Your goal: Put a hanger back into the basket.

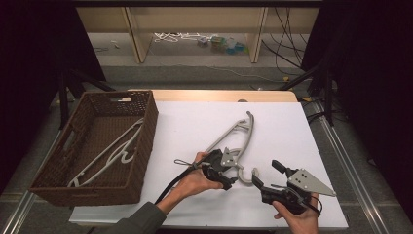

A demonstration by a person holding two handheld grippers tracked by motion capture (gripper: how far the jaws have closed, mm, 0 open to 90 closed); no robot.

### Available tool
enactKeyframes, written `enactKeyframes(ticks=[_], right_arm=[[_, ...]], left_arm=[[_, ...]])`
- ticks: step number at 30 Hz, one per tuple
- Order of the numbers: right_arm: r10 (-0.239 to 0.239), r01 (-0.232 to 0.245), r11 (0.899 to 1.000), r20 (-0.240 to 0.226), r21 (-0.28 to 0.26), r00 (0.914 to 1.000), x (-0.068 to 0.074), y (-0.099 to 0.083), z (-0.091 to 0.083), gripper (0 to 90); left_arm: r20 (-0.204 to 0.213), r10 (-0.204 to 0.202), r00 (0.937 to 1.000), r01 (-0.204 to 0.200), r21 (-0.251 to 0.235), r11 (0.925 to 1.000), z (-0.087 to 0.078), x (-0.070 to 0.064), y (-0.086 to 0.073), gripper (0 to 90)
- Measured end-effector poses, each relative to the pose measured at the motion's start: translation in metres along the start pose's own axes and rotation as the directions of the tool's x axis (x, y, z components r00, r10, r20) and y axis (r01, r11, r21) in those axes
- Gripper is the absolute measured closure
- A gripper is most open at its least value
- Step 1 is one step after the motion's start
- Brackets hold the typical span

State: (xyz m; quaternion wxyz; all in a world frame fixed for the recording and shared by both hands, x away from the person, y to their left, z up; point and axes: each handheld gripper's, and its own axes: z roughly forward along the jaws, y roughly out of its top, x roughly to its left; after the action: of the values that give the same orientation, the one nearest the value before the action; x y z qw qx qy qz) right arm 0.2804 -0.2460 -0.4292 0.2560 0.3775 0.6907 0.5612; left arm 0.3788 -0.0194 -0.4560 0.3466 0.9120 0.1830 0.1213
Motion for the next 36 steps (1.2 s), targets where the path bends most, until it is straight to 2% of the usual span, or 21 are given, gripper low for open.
enactKeyframes(ticks=[1,2,3,7,9,10,13,15,17,18,19,20,22,25,26,27,30,32,35,36], right_arm=[[0.0,0.0,1.0,-0.001,0.0,1.0,0.0,0.0,0.0,17.8],[-0.022,0.022,1.0,0.006,-0.01,0.9997,-0.001,0.0,0.0,17.8],[-0.036,0.036,0.999,0.003,-0.02,0.9994,-0.002,0.0,0.001,17.8],[-0.006,0.006,1.0,0.003,0.001,1.0,0.0,0.0,0.0,17.9],[-0.004,0.004,1.0,0.0,0.006,1.0,0.0,0.0,-0.001,17.9],[-0.037,0.037,0.999,0.0,-0.016,0.9993,-0.002,0.0,0.001,17.9],[-0.029,0.029,0.999,0.001,-0.028,0.9996,-0.001,0.0,0.001,17.8],[-0.03,0.03,0.999,0.001,-0.034,0.9996,-0.001,0.0,0.002,17.8],[-0.033,0.033,0.999,-0.004,-0.033,0.9994,-0.001,0.0,0.002,17.9],[-0.032,0.031,0.999,-0.002,-0.034,0.9995,-0.001,0.0,0.002,17.9],[-0.029,0.029,0.999,0.002,-0.019,0.9996,-0.001,0.0,0.001,17.9],[-0.028,0.028,0.999,0.001,-0.018,0.9996,0.0,0.0,0.0,17.9],[-0.034,0.033,0.999,-0.006,-0.039,0.9994,-0.001,0.0,0.002,17.9],[-0.039,0.039,0.999,-0.005,-0.034,0.9992,-0.001,0.0,0.002,17.9],[-0.035,0.035,0.999,-0.002,-0.022,0.9994,-0.001,0.0,0.001,17.9],[-0.033,0.032,0.999,-0.007,-0.038,0.9994,-0.001,0.0,0.002,17.9],[-0.031,0.03,0.999,-0.007,-0.036,0.9995,-0.001,0.0,0.002,17.9],[-0.034,0.034,0.999,-0.003,-0.023,0.9994,-0.001,0.0,0.001,17.9],[-0.031,0.031,0.999,-0.008,-0.037,0.9995,0.0,0.0,0.002,18.0],[-0.036,0.036,0.999,-0.003,-0.023,0.9993,-0.001,0.0,0.001,18.0]], left_arm=[[0.002,-0.009,1.0,0.009,0.007,0.9999,0.001,0.0,0.0,33.0],[-0.001,0.005,1.0,-0.005,0.015,0.9999,0.003,0.002,0.0,34.3],[-0.004,-0.001,1.0,0.002,0.023,0.9997,0.004,0.003,0.0,35.6],[-0.014,-0.007,0.9999,0.008,0.036,0.9993,0.009,0.007,-0.002,41.2],[-0.019,0.003,0.9998,-0.002,0.041,0.9992,0.011,0.007,-0.002,43.0],[-0.022,0.007,0.9997,-0.006,0.045,0.9989,0.012,0.007,-0.002,43.3],[-0.031,-0.005,0.9995,0.006,0.047,0.9989,0.015,0.011,-0.002,47.0],[-0.022,-0.014,0.9997,0.015,0.048,0.9987,0.017,0.012,-0.003,49.6],[-0.022,-0.007,0.9997,0.008,0.055,0.9984,0.019,0.012,-0.002,51.7],[-0.035,-0.014,0.9993,0.016,0.052,0.9985,0.019,0.013,-0.002,54.9],[-0.034,-0.029,0.999,0.03,0.049,0.9983,0.02,0.013,-0.002,55.9],[-0.031,-0.025,0.9992,0.027,0.05,0.9984,0.021,0.015,-0.002,56.9],[-0.026,-0.037,0.999,0.039,0.056,0.9977,0.023,0.016,-0.001,58.3],[-0.027,-0.02,0.9994,0.022,0.081,0.9965,0.027,0.016,0.0,61.3],[-0.022,-0.023,0.9995,0.025,0.091,0.9956,0.028,0.016,0.0,62.3],[-0.026,-0.031,0.9992,0.033,0.089,0.9955,0.029,0.015,0.001,62.9],[-0.029,-0.04,0.9988,0.043,0.109,0.9931,0.031,0.016,0.002,68.4],[-0.044,-0.055,0.9976,0.059,0.109,0.9922,0.031,0.017,0.002,72.3],[-0.062,-0.063,0.9961,0.07,0.118,0.9906,0.03,0.017,0.003,76.8],[-0.061,-0.073,0.9954,0.08,0.112,0.9905,0.03,0.018,0.003,77.2]])
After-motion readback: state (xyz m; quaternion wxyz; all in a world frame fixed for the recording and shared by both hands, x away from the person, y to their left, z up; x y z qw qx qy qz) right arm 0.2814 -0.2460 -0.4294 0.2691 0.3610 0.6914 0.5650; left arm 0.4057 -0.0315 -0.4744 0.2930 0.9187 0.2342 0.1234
